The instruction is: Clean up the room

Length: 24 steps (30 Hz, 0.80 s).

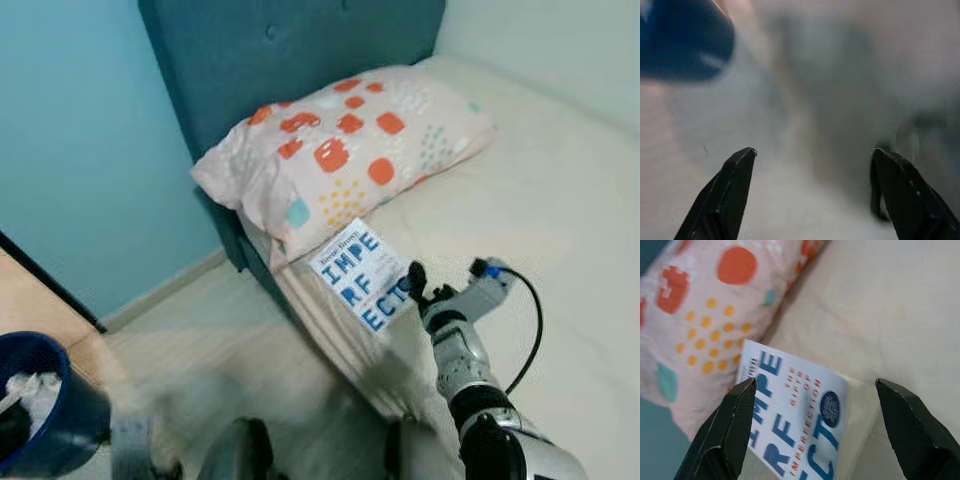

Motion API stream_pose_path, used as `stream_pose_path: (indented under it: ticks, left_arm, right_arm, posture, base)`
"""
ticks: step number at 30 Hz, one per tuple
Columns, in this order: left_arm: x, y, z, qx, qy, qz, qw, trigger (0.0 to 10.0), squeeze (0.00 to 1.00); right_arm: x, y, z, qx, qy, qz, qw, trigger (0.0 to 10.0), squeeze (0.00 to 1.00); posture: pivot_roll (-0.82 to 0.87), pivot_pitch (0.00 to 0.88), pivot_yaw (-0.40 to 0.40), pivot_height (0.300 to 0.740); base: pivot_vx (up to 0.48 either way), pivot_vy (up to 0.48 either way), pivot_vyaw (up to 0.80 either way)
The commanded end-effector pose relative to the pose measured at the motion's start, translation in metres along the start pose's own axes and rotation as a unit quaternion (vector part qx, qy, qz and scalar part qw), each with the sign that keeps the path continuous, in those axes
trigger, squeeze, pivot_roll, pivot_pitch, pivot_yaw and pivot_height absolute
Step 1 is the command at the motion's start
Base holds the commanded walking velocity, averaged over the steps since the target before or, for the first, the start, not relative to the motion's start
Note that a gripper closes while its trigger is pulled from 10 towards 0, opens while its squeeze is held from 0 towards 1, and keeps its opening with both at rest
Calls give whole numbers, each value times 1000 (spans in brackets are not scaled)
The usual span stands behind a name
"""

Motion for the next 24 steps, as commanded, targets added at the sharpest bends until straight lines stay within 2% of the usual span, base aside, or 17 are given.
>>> stream_pose_path:
  ticks: [1, 3, 4, 5, 9, 12, 13, 14, 16, 17, 18, 20, 21, 24]
  left_arm:
    - [1, -9, 15, 5, 32, 21, 999, 10000, 0]
    - [-2, 9, 11, 3, 26, -1, 1000, 10000, 0]
    - [-2, 9, 11, 3, 26, -1, 1000, 10000, 0]
    - [-2, 11, 6, -4, 16, -4, 1000, 10000, 0]
    - [-1, 3, 3, -16, 12, 9, 1000, 10000, 0]
    - [2, -19, 1, -34, 9, 39, 999, 10000, 0]
    - [2, -19, 1, -34, 9, 39, 999, 10000, 0]
    - [8, -43, -1, -60, 4, 66, 996, 10000, 0]
    - [8, -43, -1, -60, 4, 66, 996, 10000, 0]
    - [10, -51, -1, -69, 0, 77, 995, 10000, 0]
    - [10, -51, -1, -69, 0, 77, 995, 10000, 0]
    - [16, -71, -1, -80, -7, 100, 992, 10000, 0]
    - [16, -71, -1, -80, -7, 100, 992, 10000, 0]
    - [22, -88, 3, -88, -11, 120, 989, 10000, 0]
  right_arm:
    - [5, -19, 1, 7, 4, 35, 999, 10000, 0]
    - [9, -33, 5, 33, 16, 62, 997, 10000, 0]
    - [9, -33, 5, 33, 16, 62, 997, 10000, 0]
    - [16, -51, 4, 80, 25, 96, 992, 10000, 0]
    - [25, -67, 0, 116, 29, 128, 985, 10000, 0]
    - [42, -93, -10, 180, 37, 179, 967, 10000, 0]
    - [42, -93, -10, 180, 37, 179, 967, 10000, 0]
    - [63, -119, -30, 220, 17, 240, 945, 10000, 0]
    - [63, -119, -30, 220, 17, 240, 945, 10000, 0]
    - [71, -128, -38, 232, 8, 263, 936, 10000, 0]
    - [71, -128, -38, 232, 8, 263, 936, 10000, 0]
    - [92, -147, -56, 249, -11, 310, 917, 10000, 0]
    - [92, -147, -56, 249, -11, 310, 917, 10000, 0]
    - [110, -160, -71, 257, -24, 344, 903, 10000, 0]
  posture:
    - [23, 90, 3, 637]
    - [20, 82, 3, 646]
    - [20, 82, 3, 646]
    - [12, 70, 14, 655]
    - [11, 68, 17, 663]
    - [-1, 64, 20, 677]
    - [-1, 64, 20, 677]
    - [-10, 63, 18, 686]
    - [-10, 63, 18, 686]
    - [-10, 63, 18, 690]
    - [-10, 63, 18, 690]
    - [-7, 67, 8, 699]
    - [-7, 67, 8, 699]
    - [-1, 66, 0, 713]
  base:
    - [-480, 0, 0]
    - [-480, 0, 0]
    - [-480, 0, 0]
    - [0, 0, 0]
    - [0, 0, 0]
    - [0, 0, 0]
    - [0, 0, 0]
    - [0, 0, 0]
    - [0, 0, 0]
    - [0, 0, 0]
    - [0, 0, 0]
    - [0, 0, 0]
    - [0, 0, 0]
    - [0, 0, 0]
Point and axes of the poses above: a point about 5 cm out from each wrist's last joint towards the gripper, its own x axis pointing back from the gripper into the wrist, its own y axis along the axis of the wrist's last joint, z = x × y, the point moved 4 cm from there along -x, pointing out of the wrist towards the gripper, and after that the axes turned 9 degrees about x, right-handed, at the moved point
